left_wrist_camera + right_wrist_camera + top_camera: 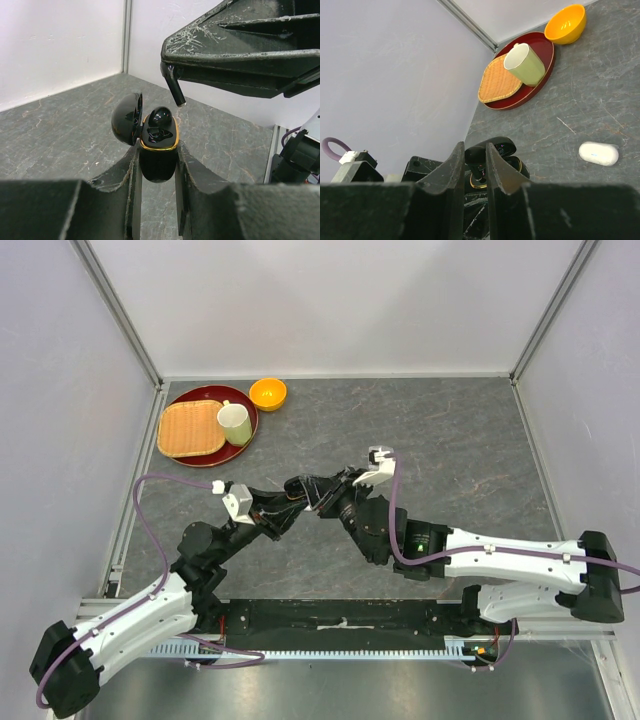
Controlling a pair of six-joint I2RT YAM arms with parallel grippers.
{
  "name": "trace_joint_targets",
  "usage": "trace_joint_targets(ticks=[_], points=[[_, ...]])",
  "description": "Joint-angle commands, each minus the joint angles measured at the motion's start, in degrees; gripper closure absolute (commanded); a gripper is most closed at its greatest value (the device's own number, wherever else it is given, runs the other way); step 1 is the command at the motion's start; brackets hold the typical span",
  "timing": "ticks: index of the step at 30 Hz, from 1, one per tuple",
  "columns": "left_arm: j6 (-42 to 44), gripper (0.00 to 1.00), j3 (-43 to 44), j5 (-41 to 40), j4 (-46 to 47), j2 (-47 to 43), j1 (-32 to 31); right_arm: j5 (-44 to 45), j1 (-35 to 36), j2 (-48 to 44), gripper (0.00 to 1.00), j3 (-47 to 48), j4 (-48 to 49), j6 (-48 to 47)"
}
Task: Insert the wireless bluetooth earbuds into the charging case
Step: Place the earbud in the charging case.
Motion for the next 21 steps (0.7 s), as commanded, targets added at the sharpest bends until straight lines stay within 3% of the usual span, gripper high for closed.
trace_joint_targets(ticks=[1,21], points=[[1.68,0.98,1.17,-1.24,3.66,0.25,-0.43,0.99,0.52,1.26,0.94,3.02,2.40,-1.25],[-0.16,0.98,2.76,-1.42,3.66,0.60,-1.14,5.38,2.37,5.91,0.94,4.51,3.71,-5.65]])
